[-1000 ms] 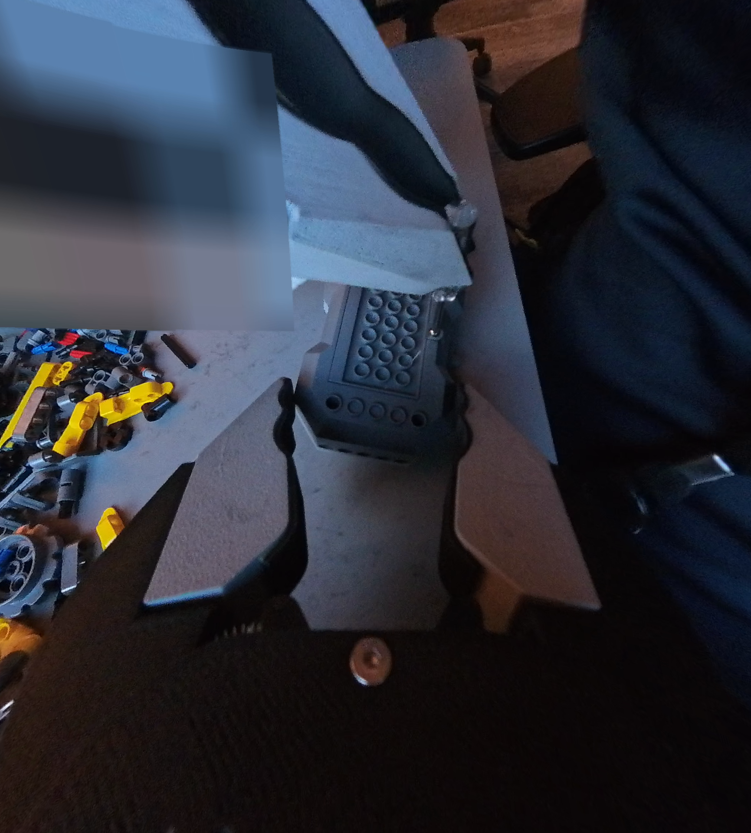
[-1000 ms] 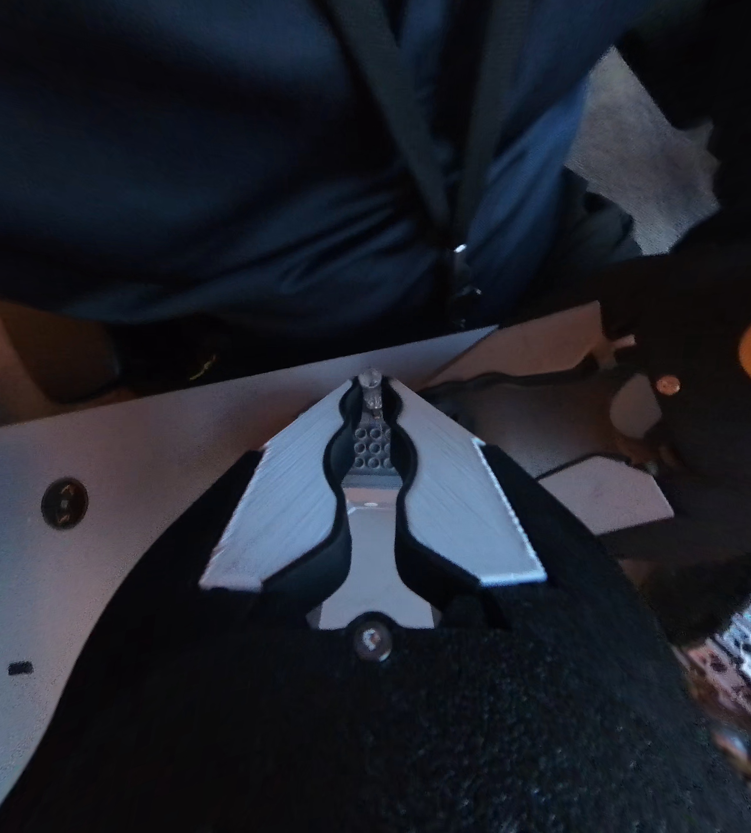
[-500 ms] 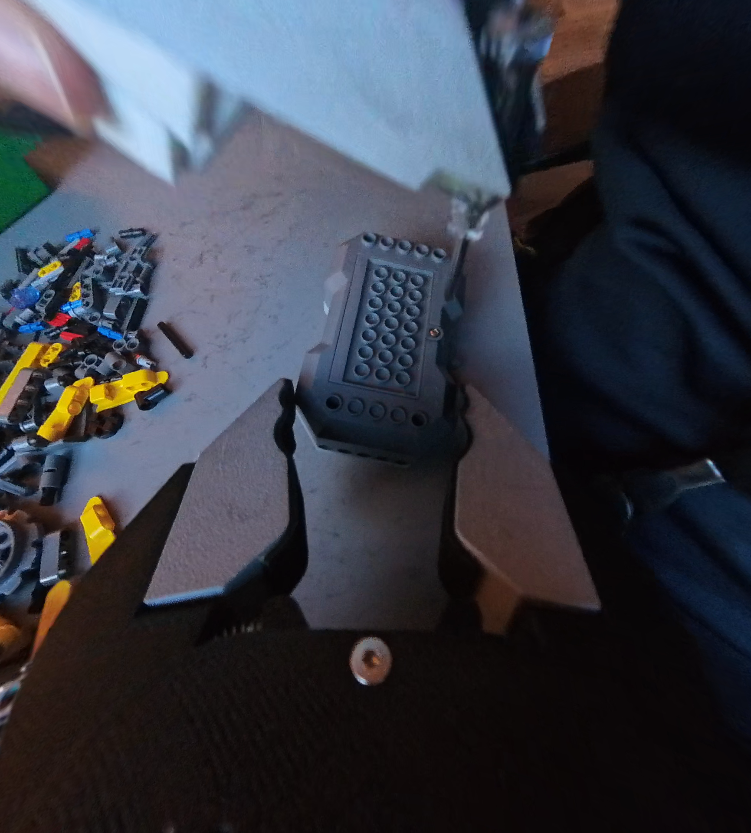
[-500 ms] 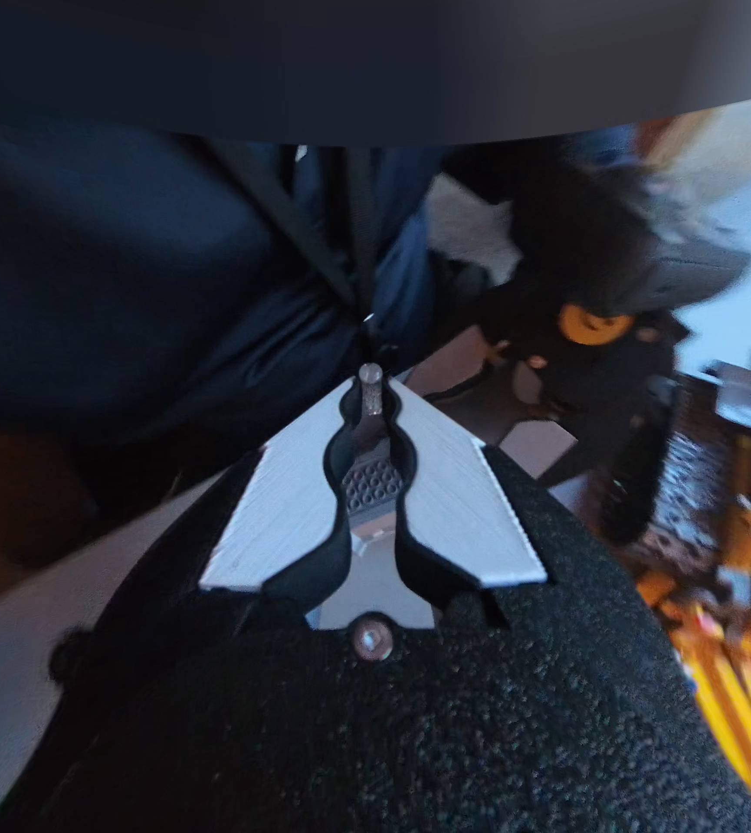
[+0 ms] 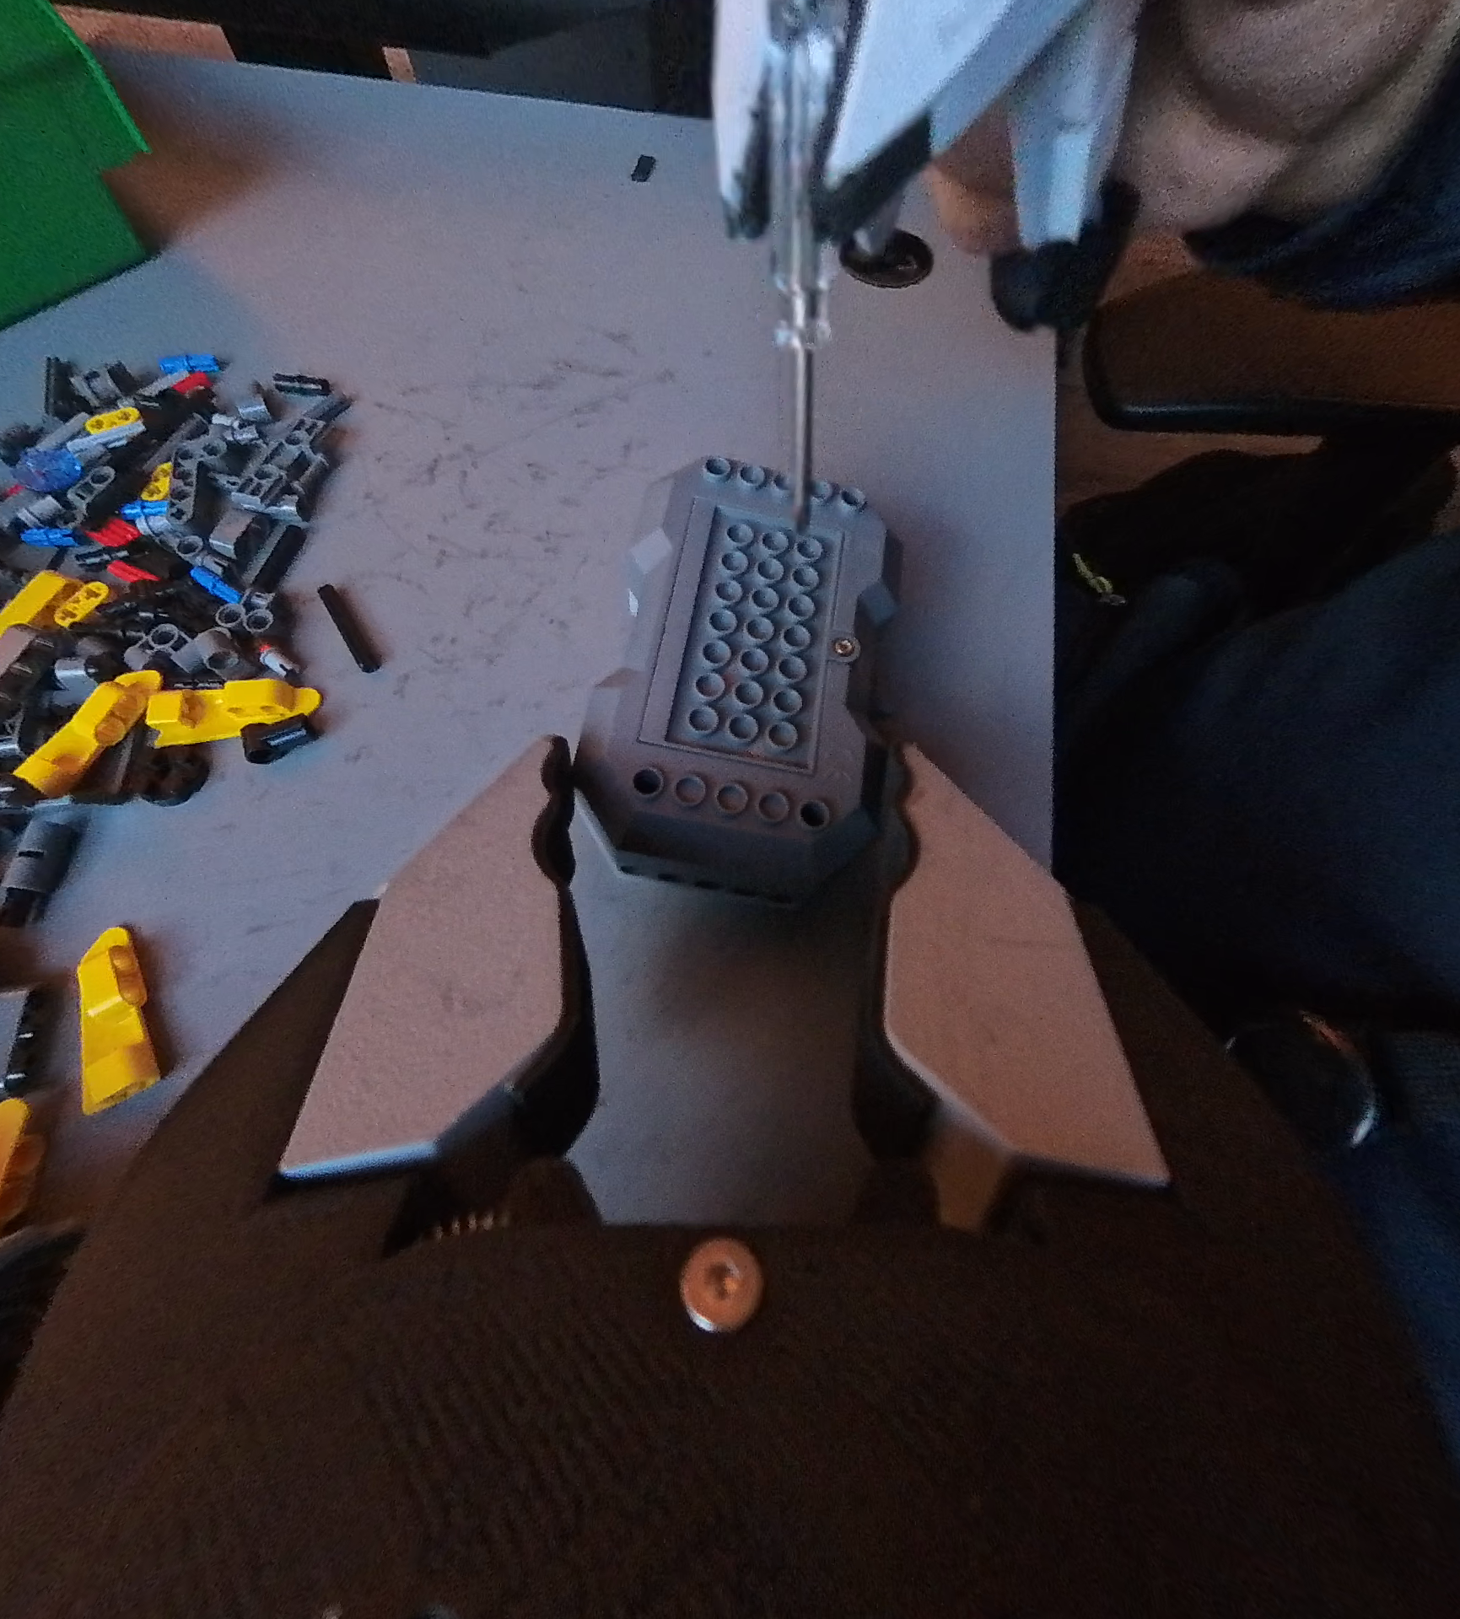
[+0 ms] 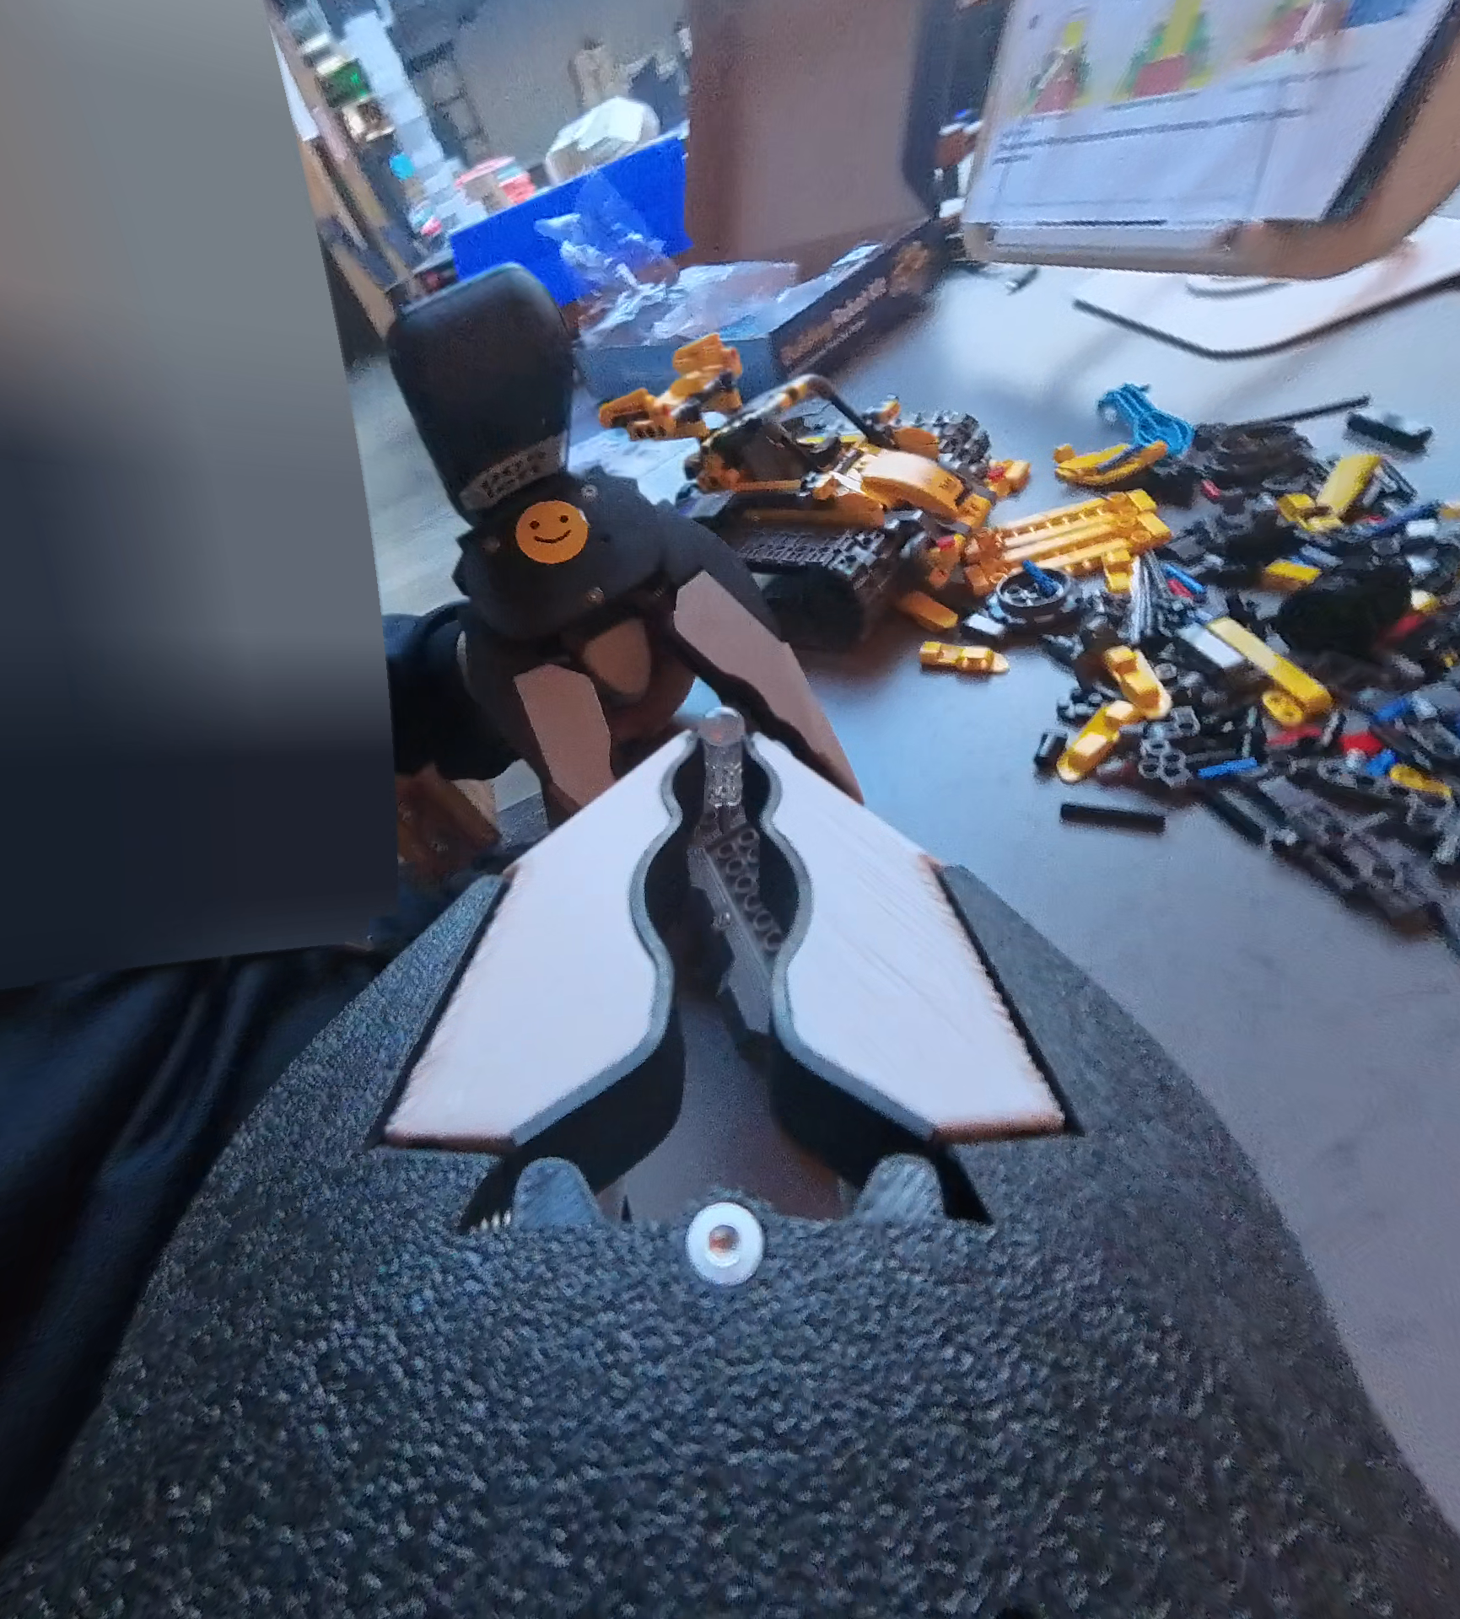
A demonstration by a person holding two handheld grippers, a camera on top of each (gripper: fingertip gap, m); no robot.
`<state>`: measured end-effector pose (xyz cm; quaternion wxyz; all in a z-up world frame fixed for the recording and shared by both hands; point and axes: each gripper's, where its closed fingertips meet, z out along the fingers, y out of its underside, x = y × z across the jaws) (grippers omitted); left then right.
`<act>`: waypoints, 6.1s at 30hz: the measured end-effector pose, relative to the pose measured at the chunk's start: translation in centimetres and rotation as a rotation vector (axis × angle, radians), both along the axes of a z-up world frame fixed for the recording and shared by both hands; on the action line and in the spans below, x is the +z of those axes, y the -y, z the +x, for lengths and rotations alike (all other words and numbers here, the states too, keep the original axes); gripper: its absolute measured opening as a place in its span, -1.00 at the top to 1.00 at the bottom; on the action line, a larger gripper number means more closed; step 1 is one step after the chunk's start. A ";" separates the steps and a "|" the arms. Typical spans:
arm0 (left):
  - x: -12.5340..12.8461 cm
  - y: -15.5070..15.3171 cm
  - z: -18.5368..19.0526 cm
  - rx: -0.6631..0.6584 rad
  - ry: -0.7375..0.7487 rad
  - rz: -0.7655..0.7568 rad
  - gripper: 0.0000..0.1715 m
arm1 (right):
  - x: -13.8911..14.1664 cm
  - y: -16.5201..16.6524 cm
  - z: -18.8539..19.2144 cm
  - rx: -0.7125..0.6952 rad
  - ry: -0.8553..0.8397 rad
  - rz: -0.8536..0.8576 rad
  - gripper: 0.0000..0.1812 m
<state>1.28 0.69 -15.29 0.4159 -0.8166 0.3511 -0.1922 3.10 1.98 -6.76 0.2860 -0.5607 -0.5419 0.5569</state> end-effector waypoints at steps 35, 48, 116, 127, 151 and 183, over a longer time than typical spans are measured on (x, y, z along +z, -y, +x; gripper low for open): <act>0.0 0.0 0.0 0.002 0.061 -0.065 0.22 | -2.7 1.3 0.5 -0.052 0.050 0.132 0.92; 0.0 0.1 0.1 -0.010 0.074 -0.080 0.22 | -2.8 2.2 0.4 0.226 0.132 0.334 0.92; 6.6 0.7 2.6 0.073 0.028 0.186 0.64 | 3.7 1.8 0.0 -0.004 -0.210 -0.173 0.92; 6.1 0.2 1.9 0.121 0.029 0.211 0.91 | 2.4 1.1 -1.0 -0.137 -0.197 -0.174 0.92; 5.1 3.1 3.7 -0.138 0.266 -0.075 1.00 | 0.6 4.0 0.3 0.109 -0.096 -0.016 0.91; -0.6 1.1 0.8 -0.088 -0.045 -0.018 0.20 | -2.8 2.6 1.2 0.071 0.149 0.215 0.91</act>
